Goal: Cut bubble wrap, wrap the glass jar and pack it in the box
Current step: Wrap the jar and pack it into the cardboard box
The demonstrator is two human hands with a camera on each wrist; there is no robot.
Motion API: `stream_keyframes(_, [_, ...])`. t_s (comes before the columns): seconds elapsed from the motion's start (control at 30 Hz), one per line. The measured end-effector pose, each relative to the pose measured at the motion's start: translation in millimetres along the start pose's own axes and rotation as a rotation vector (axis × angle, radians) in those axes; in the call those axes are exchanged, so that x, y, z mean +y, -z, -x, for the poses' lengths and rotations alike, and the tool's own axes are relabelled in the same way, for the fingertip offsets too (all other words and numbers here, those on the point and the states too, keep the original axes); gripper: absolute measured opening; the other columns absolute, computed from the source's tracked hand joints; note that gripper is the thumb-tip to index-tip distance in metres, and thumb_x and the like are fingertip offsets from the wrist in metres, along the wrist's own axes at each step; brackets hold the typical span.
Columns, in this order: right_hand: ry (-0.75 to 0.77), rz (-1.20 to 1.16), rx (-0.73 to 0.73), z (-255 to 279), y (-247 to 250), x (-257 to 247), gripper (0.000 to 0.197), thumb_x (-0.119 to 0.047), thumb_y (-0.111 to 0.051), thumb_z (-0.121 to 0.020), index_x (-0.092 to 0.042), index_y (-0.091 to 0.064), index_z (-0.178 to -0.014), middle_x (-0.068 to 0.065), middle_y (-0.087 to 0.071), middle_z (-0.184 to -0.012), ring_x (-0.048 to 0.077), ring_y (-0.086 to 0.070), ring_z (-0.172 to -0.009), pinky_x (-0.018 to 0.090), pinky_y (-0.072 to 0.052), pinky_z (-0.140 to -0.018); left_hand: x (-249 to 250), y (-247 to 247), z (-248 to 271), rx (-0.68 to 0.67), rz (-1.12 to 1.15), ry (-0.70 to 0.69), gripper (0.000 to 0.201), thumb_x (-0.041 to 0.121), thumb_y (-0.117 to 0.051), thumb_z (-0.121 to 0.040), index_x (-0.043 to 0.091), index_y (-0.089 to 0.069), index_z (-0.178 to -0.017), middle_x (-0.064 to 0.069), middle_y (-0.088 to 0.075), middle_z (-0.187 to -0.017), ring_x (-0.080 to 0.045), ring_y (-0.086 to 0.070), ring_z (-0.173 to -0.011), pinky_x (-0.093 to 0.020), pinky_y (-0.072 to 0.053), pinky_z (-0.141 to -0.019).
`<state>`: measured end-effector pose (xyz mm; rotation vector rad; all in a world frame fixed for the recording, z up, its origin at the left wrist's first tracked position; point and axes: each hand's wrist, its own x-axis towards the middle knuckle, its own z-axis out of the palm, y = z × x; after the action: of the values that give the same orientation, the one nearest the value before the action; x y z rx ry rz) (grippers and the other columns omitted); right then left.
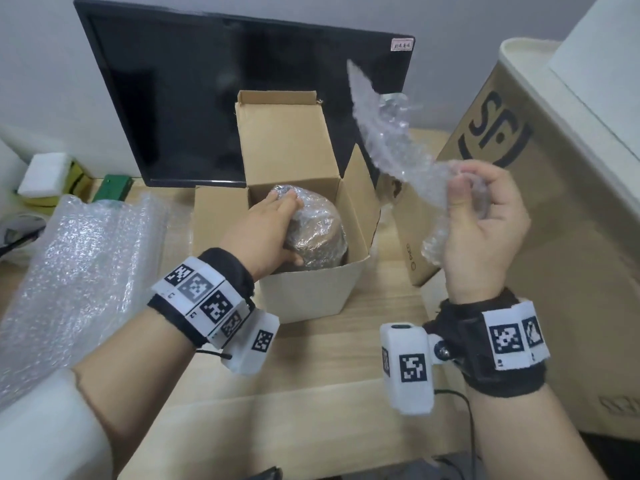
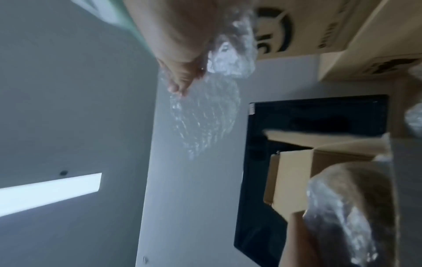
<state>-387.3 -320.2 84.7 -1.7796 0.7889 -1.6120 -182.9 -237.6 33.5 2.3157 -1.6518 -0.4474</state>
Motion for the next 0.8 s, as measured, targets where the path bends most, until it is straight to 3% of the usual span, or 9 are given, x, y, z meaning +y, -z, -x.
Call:
stream_keyframes(0.1, [-0.033,0.094,-0.062,8,-10,-18,0.032,-0.04,-0.074,-0.07,-0.035,-0.044,-0.078,-0.014,-0.047,-0.079,-0.008,-0.046,-0.076,0.01,-0.036,-0.075,0,2,3,0.01,-0.016,-0.029,0.089,0.028,-0.079,-0.069,0.015,-0.028,-0.142,-0.001,-0.025,-0.153,-0.022,-0.02,-0.142,-0.035,-0.028,-0.11])
stream_keyframes(0.17, [-0.018,0.201,-0.067,12,-19,-21,0.047,-0.024,-0.079,-0.064,-0.036,-0.034,-0.072,-0.014,-0.039,-0.082,-0.006,-0.043,-0.08,0.008,-0.034,-0.075,-1,0,3,0.015,-0.007,-0.039,0.089,0.028,-0.078,-0.07,0.015,-0.028,-0.141,-0.001,-0.027,-0.152,-0.021,-0.019,-0.142,-0.035,-0.03,-0.109])
stream_keyframes(0.23, [0.022,0.219,-0.092,17,-32,-26,0.049,0.004,-0.062,-0.066,-0.033,-0.031,-0.069,-0.011,-0.038,-0.095,-0.004,-0.046,-0.1,0.003,-0.034,-0.083,-2,-1,2,0.026,0.017,-0.06,0.087,0.027,-0.08,-0.067,0.016,-0.032,-0.139,-0.002,-0.033,-0.147,-0.02,-0.023,-0.139,-0.038,-0.033,-0.108])
stream_keyframes(0.3, [0.024,0.129,-0.149,23,-43,-34,0.048,0.017,-0.044,-0.066,-0.03,-0.033,-0.069,-0.002,-0.043,-0.111,0.007,-0.049,-0.114,0.006,-0.037,-0.091,-3,-3,2,0.04,0.041,-0.062,0.086,0.025,-0.08,-0.066,0.015,-0.033,-0.138,-0.002,-0.04,-0.141,-0.02,-0.031,-0.134,-0.039,-0.038,-0.103])
stream_keyframes(0.37, [0.049,0.109,-0.236,27,-53,-37,0.047,0.019,-0.035,-0.065,-0.028,-0.038,-0.069,0.008,-0.054,-0.109,0.004,-0.052,-0.104,0.011,-0.042,-0.089,-6,-6,-1,0.059,0.096,-0.048,0.086,0.023,-0.079,-0.067,0.017,-0.033,-0.139,-0.001,-0.043,-0.138,-0.019,-0.038,-0.13,-0.038,-0.042,-0.1])
stream_keyframes(0.47, [0.213,0.402,-0.337,33,-74,-29,0.025,0.007,-0.033,-0.065,-0.005,-0.053,-0.074,0.017,-0.058,-0.084,0.015,-0.047,-0.076,0.014,-0.039,-0.064,-9,-12,-6,0.059,-0.001,-0.123,0.081,0.03,-0.071,-0.072,0.02,-0.031,-0.141,0.001,-0.033,-0.147,-0.021,-0.025,-0.138,-0.039,-0.037,-0.106])
stream_keyframes(0.53, [0.266,0.656,-0.473,39,-88,-18,0.023,-0.002,-0.036,-0.069,-0.002,-0.055,-0.082,0.018,-0.055,-0.086,0.026,-0.05,-0.074,0.033,-0.044,-0.057,-10,-11,-6,0.062,-0.029,-0.136,0.07,0.026,-0.065,-0.078,0.014,-0.032,-0.138,-0.004,-0.031,-0.149,-0.024,-0.022,-0.14,-0.038,-0.035,-0.107])
stream_keyframes(0.67, [0.143,1.094,-0.764,50,-91,3,0.022,-0.025,-0.054,-0.078,-0.01,-0.055,-0.094,0.012,-0.05,-0.099,0.033,-0.048,-0.093,0.042,-0.032,-0.079,-12,-10,-3,0.092,-0.044,-0.204,0.062,0.019,-0.059,-0.083,0.008,-0.031,-0.136,-0.009,-0.025,-0.153,-0.027,-0.015,-0.143,-0.037,-0.027,-0.112])
stream_keyframes(0.8, [0.176,1.21,-0.854,51,-83,-7,0.056,-0.062,-0.029,-0.079,-0.021,-0.064,-0.09,-0.002,-0.06,-0.099,0.027,-0.047,-0.109,0.04,-0.016,-0.085,-11,-8,1,0.069,-0.026,-0.175,0.068,0.022,-0.06,-0.084,0.01,-0.024,-0.141,-0.008,-0.017,-0.156,-0.026,-0.008,-0.145,-0.037,-0.025,-0.114])
